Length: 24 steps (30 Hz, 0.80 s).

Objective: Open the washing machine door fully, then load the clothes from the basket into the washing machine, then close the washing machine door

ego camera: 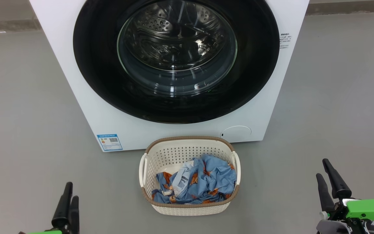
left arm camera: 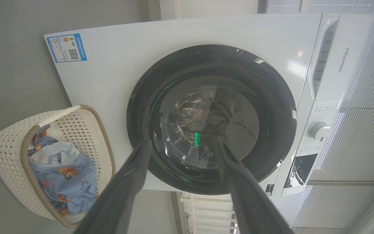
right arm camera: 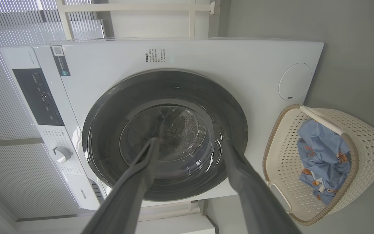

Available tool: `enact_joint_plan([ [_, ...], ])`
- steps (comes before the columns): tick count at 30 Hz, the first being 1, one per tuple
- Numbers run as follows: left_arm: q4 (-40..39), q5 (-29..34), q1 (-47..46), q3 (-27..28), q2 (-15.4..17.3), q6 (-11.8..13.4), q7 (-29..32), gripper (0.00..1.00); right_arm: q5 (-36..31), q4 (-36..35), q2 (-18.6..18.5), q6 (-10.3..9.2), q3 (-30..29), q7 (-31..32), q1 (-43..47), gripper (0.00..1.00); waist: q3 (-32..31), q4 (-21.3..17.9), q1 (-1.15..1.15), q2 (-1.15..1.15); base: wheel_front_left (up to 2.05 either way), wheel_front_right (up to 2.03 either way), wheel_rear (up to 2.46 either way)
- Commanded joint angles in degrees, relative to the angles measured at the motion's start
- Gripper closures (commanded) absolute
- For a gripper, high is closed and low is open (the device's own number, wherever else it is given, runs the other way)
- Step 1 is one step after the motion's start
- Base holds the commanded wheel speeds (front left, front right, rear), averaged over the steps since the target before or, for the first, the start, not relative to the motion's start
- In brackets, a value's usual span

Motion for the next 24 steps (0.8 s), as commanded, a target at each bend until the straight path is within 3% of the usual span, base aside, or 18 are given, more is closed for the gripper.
enact_joint_plan([
  [1, -2.03, 0.06, -2.34, 0.23, 0.54, -0.06, -0.47, 0.00, 0.45, -1.94, -0.49, 0.09, 0.49, -0.52, -2.64, 0.00, 0.02, 0.01, 0.00, 0.00, 0.00, 0.00, 0.00],
  [12, -3.88, 1.56, -3.11, -0.46, 0.99, -0.10, -2.04, 0.00, 0.47, -4.04, -0.61, 0.10, 1.93, -2.06, -3.45, 0.00, 0.01, 0.21, -0.01, 0.00, 0.00, 0.00, 0.00],
  [24, -5.52, 4.22, -3.74, -2.15, 2.39, -0.15, -4.24, 0.00, -4.05, -5.43, -1.77, 0.11, 5.00, -4.38, -4.65, 0.00, 0.04, 0.39, -0.01, 0.00, 0.00, 0.00, 0.00],
])
